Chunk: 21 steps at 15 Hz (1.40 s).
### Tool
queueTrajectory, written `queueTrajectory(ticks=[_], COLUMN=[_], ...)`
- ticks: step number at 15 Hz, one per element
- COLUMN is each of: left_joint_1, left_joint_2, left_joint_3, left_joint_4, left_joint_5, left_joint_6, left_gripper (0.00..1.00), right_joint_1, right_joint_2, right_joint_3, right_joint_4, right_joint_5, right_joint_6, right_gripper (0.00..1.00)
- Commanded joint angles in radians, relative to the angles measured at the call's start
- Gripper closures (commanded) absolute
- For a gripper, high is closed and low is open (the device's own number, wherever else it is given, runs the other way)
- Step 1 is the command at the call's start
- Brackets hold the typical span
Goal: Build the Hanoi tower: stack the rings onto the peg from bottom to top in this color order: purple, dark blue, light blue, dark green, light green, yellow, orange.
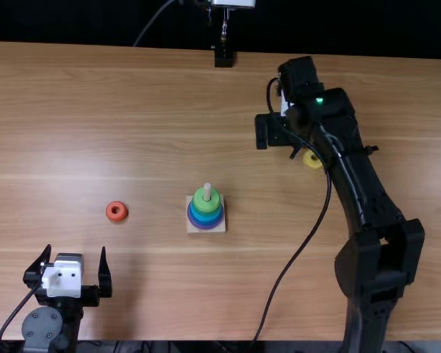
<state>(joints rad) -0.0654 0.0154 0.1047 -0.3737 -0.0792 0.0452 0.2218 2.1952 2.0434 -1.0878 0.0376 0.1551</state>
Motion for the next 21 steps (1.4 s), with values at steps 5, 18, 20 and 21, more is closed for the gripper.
queueTrajectory(ticks=[5,18,20,21], left_joint_1=[-0.001,-0.001,-0.001,-0.001], left_joint_2=[-0.015,-0.015,-0.015,-0.015], left_joint_3=[-0.105,-0.105,-0.105,-0.105], left_joint_4=[-0.077,-0.077,-0.077,-0.077], left_joint_5=[-0.009,-0.009,-0.009,-0.009], left_joint_6=[-0.008,-0.008,-0.008,-0.008], left_gripper=[0.0,0.0,0.0,0.0], right_joint_1=[-0.107,-0.173,-0.18,-0.18], right_joint_2=[0.083,0.205,0.221,0.225], right_joint_3=[0.029,0.018,0.018,0.015], right_joint_4=[-0.001,-0.003,-0.003,-0.003], right_joint_5=[0.003,0.005,0.005,0.005], right_joint_6=[0.007,0.003,0.003,0.003], right_gripper=[0.0,0.0,0.0,0.0])
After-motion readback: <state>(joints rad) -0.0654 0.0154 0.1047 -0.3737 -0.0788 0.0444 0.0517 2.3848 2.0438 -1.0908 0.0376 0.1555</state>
